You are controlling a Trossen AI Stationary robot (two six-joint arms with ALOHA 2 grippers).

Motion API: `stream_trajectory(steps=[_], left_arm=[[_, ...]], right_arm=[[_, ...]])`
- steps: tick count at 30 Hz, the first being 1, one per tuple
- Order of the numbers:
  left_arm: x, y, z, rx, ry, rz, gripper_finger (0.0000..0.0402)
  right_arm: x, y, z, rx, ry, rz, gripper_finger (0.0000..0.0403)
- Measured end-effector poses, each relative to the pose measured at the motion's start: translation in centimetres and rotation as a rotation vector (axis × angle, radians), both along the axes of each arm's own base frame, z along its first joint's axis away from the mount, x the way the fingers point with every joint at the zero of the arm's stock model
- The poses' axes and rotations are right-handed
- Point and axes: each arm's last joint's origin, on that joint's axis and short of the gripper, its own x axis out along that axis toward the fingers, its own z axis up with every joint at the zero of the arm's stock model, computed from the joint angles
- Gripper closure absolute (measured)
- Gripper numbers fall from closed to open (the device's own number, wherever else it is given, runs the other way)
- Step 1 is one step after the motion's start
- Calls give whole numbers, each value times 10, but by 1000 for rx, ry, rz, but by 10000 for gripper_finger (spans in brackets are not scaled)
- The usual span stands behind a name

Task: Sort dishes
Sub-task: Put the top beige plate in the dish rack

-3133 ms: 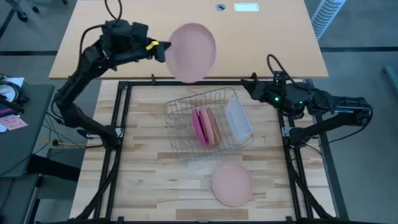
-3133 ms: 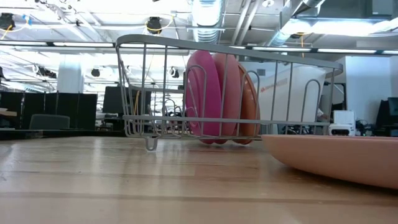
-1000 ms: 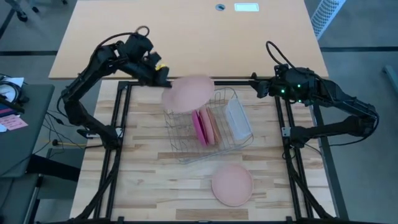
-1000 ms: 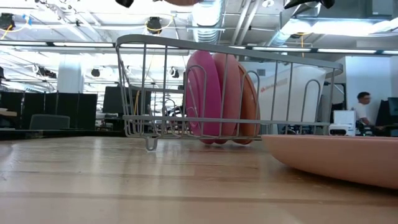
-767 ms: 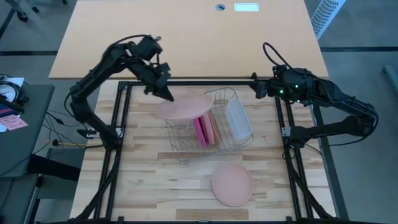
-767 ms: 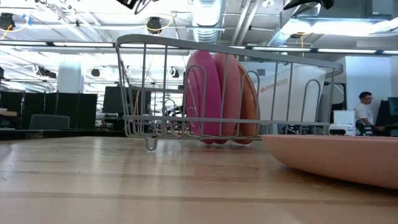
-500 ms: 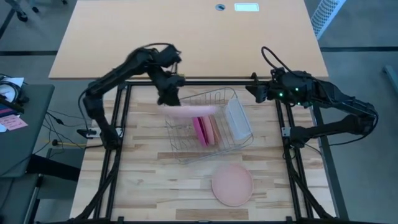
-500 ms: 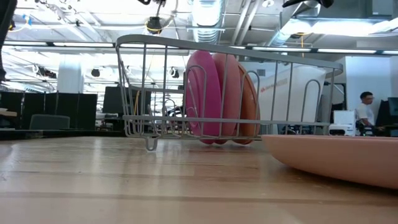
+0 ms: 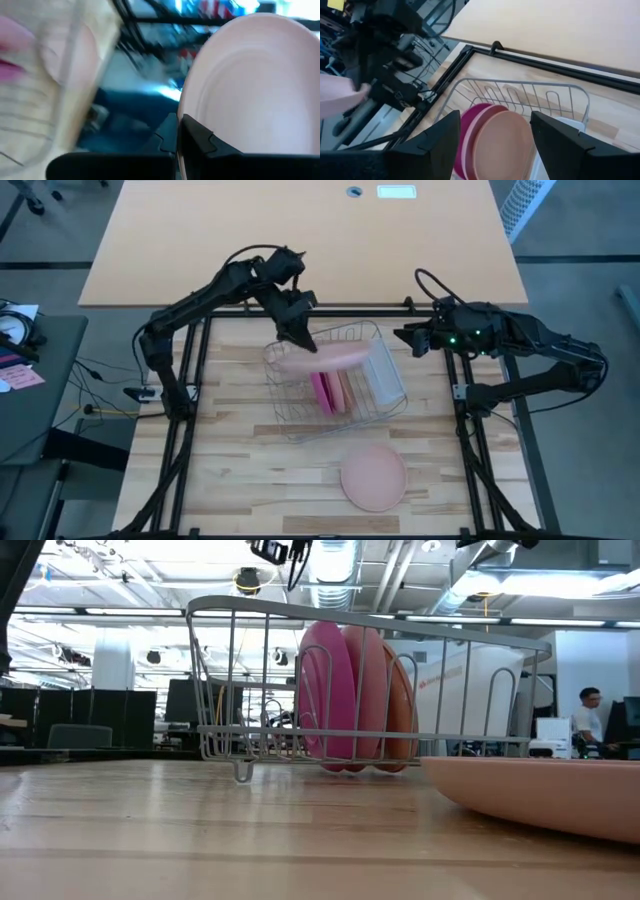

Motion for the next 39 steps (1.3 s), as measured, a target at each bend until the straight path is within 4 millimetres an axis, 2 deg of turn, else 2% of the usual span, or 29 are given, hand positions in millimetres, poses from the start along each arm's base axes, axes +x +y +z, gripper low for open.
stream_trajectory(steps=[7,11,20,26,32,35,39], left_arm=[[-7,5,3,526,163,439,402],[-13,-7,22,880,169,669,402],[-15,-47,74,1527,83,1149,402],[-12,-60,110,1696,-101,1300,402],[-24,-69,143,1786,-283,1487,402],[-33,-70,153,1778,-352,1596,402],[-39,-67,159,1796,-388,1628,402]], right_arm=[[-1,-1,0,27,-18,-25,155],[-3,-9,0,41,-19,-77,155],[-9,-27,-3,36,11,-189,155],[-12,-36,-3,17,22,-238,155],[-12,-38,-2,-9,28,-233,155],[-12,-38,-2,-12,31,-230,155],[-12,-38,-2,-27,42,-222,155]])
